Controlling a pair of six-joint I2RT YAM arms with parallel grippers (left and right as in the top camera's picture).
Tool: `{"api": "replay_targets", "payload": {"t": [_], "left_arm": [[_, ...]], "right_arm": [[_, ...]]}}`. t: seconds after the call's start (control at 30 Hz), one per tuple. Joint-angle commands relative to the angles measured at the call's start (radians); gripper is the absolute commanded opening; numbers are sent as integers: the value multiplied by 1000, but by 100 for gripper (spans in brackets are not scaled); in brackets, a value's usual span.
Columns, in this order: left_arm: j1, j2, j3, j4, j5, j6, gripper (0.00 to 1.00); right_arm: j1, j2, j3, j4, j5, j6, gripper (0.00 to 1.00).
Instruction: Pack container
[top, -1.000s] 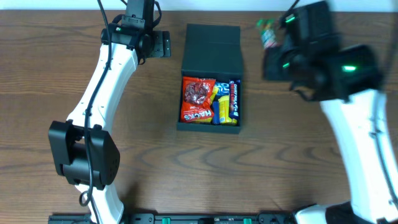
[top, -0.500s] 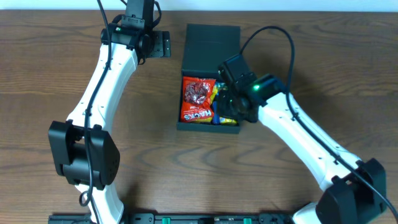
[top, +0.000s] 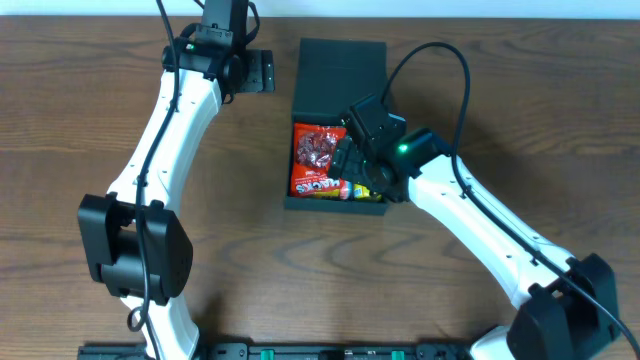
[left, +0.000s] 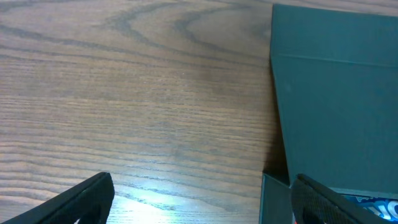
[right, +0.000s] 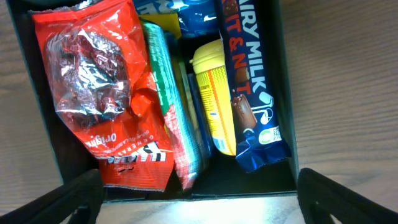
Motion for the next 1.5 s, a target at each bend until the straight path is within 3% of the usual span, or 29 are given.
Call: {"api": "replay_targets", "payload": {"t": [0.0,0.13,0.2,0.23,0.27,0.3,0.33,0.37,0.6,0.67,0.77,0.83,0.9,1.03,1.13,1.47], "left_arm": [[7,-19,14,0,8,18,91],[7,-19,14,10,8,18,92],[7,-19,14,21,8,18,91],[7,-19,14,31,8,18,84],[7,-19,14,39,8,18,68],[7,-18,14,50,10,18,41],[7,-18,14,59,17,18,18],[7,-17,14,64,24,17,6],[6,1,5,21,63,-8,6],[9,29,5,27,115,-10,6],[23,99,5,27,209,-31,6],[49,185,5,70,324,-72,6],[72,228,6,117,434,-125,6],[116,332,15,167,613,-250,6],[119,389,25,170,693,-269,5],[83,402,26,186,694,-293,5]], "right_arm": [[-13,-35,42,1,27,-48,99],[-47,-92,108,-2,113,-134,99],[-75,-124,114,5,210,-134,91],[-100,-133,113,6,264,-134,68],[-119,-133,113,6,288,-134,39],[-142,-130,109,10,300,-134,11],[-161,-127,102,16,303,-134,2],[-183,-121,88,25,304,-134,2],[-263,-81,-26,61,291,-150,1],[-280,-55,-57,118,241,-220,1],[-349,20,-87,270,-14,-321,1],[-464,135,-79,415,-280,-324,1],[-526,212,-51,464,-407,-324,2],[-595,392,104,446,-574,-344,2],[-590,483,226,374,-588,-382,1],[-574,629,314,349,-731,-409,1]]}}
